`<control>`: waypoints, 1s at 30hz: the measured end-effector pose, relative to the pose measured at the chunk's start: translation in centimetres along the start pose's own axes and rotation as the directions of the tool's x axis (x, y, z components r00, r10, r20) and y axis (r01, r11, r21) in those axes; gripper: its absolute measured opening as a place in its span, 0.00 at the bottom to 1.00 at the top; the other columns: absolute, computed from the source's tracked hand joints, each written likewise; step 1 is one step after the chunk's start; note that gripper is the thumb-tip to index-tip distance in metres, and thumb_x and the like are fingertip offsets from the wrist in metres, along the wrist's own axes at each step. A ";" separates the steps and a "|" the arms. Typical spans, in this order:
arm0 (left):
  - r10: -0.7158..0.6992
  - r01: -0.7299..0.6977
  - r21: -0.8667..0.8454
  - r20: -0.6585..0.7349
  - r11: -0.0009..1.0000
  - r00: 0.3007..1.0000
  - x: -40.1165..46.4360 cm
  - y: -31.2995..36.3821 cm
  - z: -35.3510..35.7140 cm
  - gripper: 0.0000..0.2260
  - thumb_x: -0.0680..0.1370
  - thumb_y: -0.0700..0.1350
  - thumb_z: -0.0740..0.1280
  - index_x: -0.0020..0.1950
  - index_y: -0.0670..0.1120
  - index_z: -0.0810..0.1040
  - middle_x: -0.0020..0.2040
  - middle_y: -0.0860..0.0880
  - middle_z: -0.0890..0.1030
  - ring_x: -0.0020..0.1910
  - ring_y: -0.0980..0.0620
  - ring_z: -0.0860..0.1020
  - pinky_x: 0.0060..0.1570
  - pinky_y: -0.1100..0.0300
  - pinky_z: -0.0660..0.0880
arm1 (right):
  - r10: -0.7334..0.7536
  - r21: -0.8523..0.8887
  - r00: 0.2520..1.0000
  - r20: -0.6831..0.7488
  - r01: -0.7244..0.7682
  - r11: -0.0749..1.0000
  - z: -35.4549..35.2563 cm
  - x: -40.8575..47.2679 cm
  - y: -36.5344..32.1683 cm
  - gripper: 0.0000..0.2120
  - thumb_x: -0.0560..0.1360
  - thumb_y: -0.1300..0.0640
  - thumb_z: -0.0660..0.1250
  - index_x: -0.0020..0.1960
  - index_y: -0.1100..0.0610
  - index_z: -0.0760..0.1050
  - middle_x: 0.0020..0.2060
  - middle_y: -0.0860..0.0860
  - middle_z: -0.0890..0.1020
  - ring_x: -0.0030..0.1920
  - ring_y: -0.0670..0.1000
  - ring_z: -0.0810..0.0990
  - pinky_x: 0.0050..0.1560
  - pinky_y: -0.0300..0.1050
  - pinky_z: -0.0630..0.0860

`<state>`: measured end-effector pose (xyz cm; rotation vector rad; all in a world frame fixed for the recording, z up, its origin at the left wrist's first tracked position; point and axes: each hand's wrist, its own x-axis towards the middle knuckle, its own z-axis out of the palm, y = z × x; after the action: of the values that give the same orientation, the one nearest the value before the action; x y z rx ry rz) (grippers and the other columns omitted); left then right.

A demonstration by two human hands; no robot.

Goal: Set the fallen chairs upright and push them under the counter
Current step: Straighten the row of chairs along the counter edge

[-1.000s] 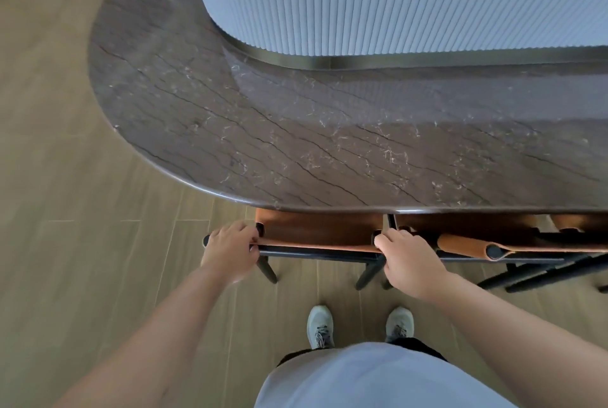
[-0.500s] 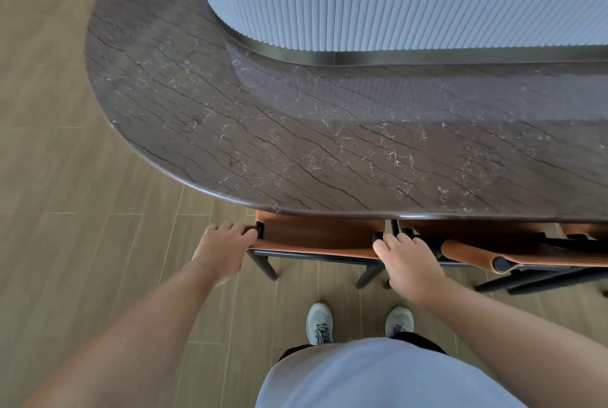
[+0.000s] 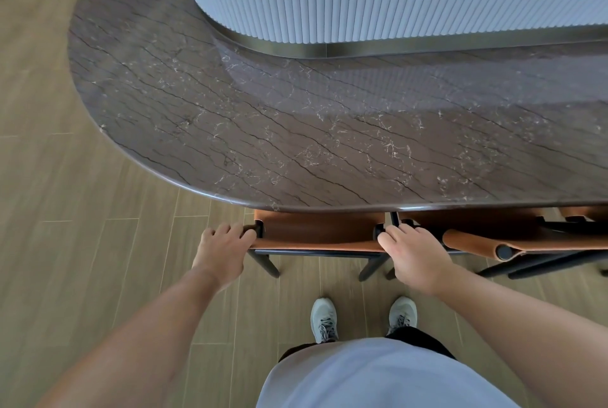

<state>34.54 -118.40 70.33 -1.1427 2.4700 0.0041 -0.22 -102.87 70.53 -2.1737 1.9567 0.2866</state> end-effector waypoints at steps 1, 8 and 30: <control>0.014 -0.014 0.003 -0.006 1.000 1.000 0.1 -0.2 0.0 0.17 0.68 0.39 0.66 0.55 0.51 0.74 0.49 0.51 0.77 0.46 0.47 0.75 0.42 0.54 0.67 | 0.000 0.000 1.000 -0.009 0.000 1.000 0.0 0.0 -0.1 0.15 0.60 0.68 0.70 0.44 0.55 0.75 0.37 0.50 0.76 0.36 0.52 0.75 0.33 0.46 0.73; 0.122 -0.122 0.020 -0.022 0.992 0.992 0.7 -1.8 0.1 0.16 0.66 0.37 0.69 0.52 0.50 0.76 0.44 0.49 0.77 0.41 0.46 0.75 0.38 0.53 0.71 | 0.017 0.036 0.998 -0.060 -0.015 0.999 -0.1 0.0 -0.9 0.14 0.59 0.70 0.69 0.40 0.56 0.73 0.34 0.50 0.74 0.33 0.52 0.73 0.30 0.47 0.72; 0.005 -0.010 -0.114 -0.043 0.993 0.999 0.5 -0.2 0.3 0.17 0.70 0.35 0.65 0.56 0.49 0.75 0.47 0.48 0.76 0.44 0.46 0.73 0.42 0.54 0.68 | -0.051 0.033 0.979 -0.199 0.059 0.998 0.1 0.1 0.7 0.16 0.53 0.71 0.73 0.35 0.57 0.73 0.29 0.50 0.73 0.29 0.53 0.72 0.25 0.43 0.64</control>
<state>34.53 -118.83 69.95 -1.1914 2.5406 0.1258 -0.85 -103.05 70.42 -2.3053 1.9782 0.0232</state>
